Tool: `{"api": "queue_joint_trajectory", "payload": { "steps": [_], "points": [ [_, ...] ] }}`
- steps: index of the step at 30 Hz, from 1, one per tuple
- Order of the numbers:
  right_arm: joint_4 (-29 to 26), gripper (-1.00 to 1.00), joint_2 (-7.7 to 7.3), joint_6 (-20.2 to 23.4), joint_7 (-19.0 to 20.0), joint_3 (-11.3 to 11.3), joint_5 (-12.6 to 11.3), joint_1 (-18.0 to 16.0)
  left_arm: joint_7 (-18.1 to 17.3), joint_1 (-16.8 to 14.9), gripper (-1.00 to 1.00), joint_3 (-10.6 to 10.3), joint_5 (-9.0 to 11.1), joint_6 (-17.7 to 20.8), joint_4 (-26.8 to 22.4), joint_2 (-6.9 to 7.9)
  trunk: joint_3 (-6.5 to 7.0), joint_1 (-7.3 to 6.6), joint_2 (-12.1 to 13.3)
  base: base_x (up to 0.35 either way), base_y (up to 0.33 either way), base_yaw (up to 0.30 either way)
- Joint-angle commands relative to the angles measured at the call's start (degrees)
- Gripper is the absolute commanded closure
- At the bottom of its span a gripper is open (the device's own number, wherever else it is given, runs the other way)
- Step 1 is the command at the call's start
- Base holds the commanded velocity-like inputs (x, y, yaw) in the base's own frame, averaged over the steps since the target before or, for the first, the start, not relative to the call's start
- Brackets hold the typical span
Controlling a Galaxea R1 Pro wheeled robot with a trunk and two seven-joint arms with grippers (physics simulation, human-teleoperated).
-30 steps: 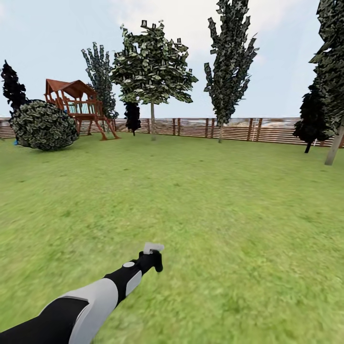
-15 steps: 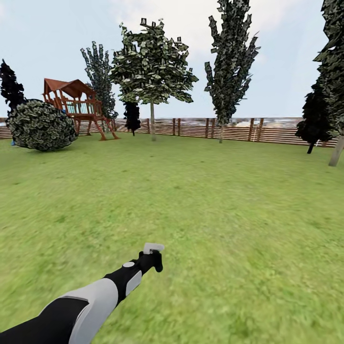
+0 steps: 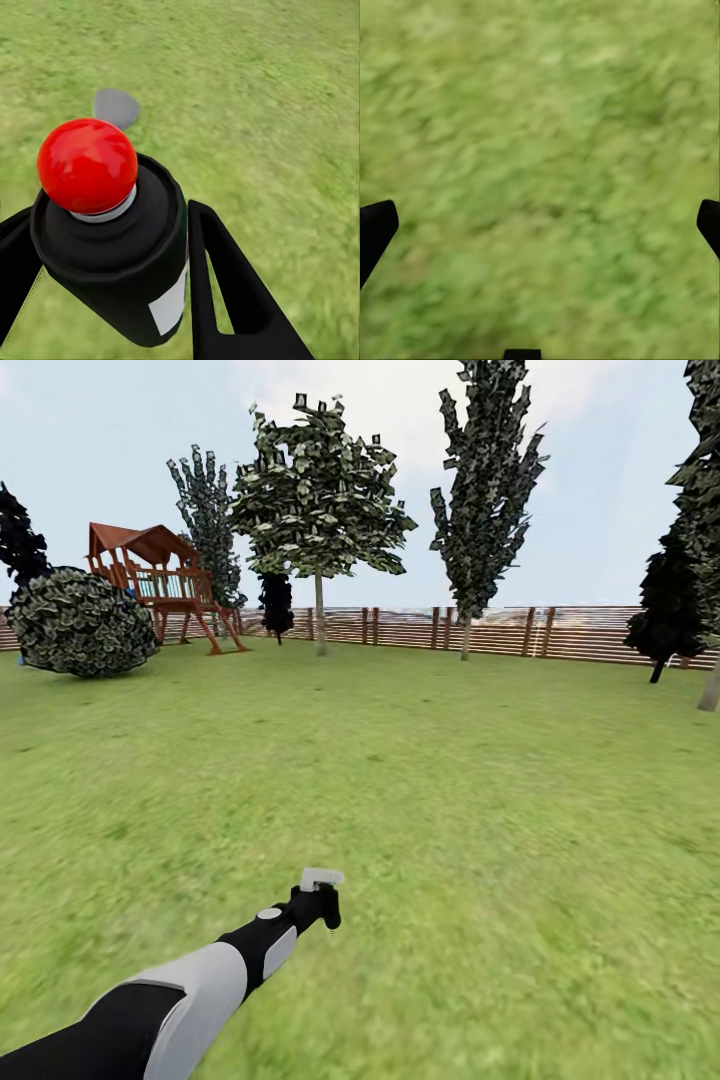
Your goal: In the garden, pick up the pesticide atomizer on the floor and spray pesticide onto both trees until each tree trunk is fully covered.
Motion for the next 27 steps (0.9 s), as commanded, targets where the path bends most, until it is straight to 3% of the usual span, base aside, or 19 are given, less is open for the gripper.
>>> {"api": "queue_joint_trajectory", "payload": {
  "steps": [1, 19, 27],
  "points": [
    [0.26, -1.00, -0.02, -0.42, 0.22, 0.09, -0.11, -0.11, -0.09, -0.04, 1.00, -0.27, 0.28, -0.22, 0.07, 0.00, -0.06, 0.03, -0.03, 0.350, 0.084, 0.000],
    [0.26, -1.00, 0.02, -0.42, 0.27, 0.10, -0.11, -0.11, -0.09, -0.04, 1.00, -0.27, 0.28, -0.15, 0.07, 0.00, -0.08, 0.03, -0.03, 0.350, 0.071, 0.000],
    [0.26, -1.00, 0.05, -0.42, 0.23, 0.10, -0.17, 2.10, -0.01, -0.03, 1.00, -0.19, 0.28, -0.13, 0.06, 0.04, -0.49, 0.03, -0.03, 0.350, 0.003, 0.000]
  ]
}}
